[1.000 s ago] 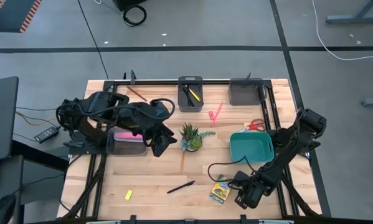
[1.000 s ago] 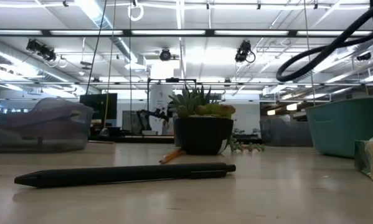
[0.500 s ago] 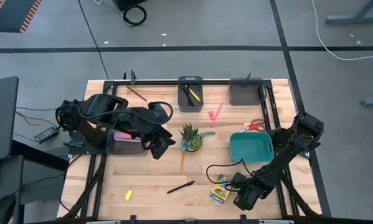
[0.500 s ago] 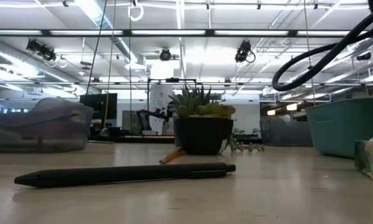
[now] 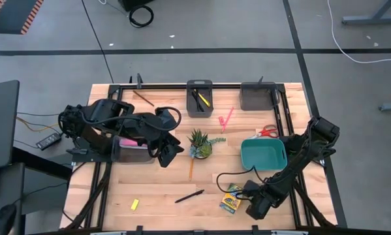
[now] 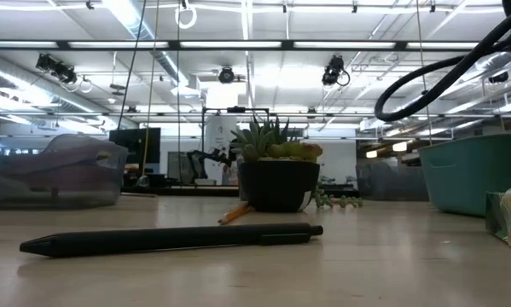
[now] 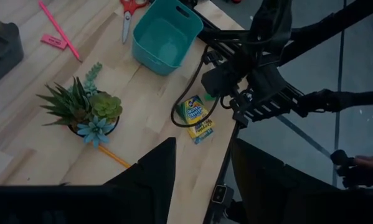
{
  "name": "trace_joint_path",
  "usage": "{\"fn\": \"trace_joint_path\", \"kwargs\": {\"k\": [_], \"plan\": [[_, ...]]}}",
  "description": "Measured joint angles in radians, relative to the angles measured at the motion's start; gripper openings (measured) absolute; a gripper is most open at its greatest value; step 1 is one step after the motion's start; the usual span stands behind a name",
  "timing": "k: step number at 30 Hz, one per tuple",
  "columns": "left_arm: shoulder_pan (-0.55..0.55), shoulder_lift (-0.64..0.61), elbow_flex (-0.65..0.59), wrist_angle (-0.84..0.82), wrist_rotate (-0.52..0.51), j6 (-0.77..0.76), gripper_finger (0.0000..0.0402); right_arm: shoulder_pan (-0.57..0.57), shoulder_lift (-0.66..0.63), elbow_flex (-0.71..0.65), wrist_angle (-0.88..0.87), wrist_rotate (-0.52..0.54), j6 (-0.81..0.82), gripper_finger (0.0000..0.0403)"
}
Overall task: Sort crayons/erasers/pens/pencils in bins
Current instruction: Put the green eraser into the green blue bin
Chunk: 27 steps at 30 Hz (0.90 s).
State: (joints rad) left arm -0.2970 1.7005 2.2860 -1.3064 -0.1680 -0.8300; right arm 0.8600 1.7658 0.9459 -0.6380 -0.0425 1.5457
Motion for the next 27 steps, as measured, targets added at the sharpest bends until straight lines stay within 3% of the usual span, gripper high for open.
{"fn": "trace_joint_path", "kwargs": {"k": [7, 18, 21, 27], "plan": [[0.0, 0.0, 0.0, 0.0, 0.0, 0.016, 0.0162, -0.001, -0.05, 0.022, -0.133, 0.032, 0.006, 0.0006], [0.0, -0.001, 0.0, 0.001, 0.0, 0.025, 0.0162, 0.016, -0.18, -0.007, -0.255, 0.059, 0.025, 0.0007], [-0.005, -0.001, 0.0, 0.001, 0.0, 0.018, 0.0162, 0.048, -0.188, -0.004, -0.179, 0.088, -0.009, 0.0024], [-0.023, -0.001, 0.0, 0.001, -0.016, 0.003, 0.0162, 0.131, -0.139, -0.004, -0.139, 0.155, -0.058, 0.0103]]}}
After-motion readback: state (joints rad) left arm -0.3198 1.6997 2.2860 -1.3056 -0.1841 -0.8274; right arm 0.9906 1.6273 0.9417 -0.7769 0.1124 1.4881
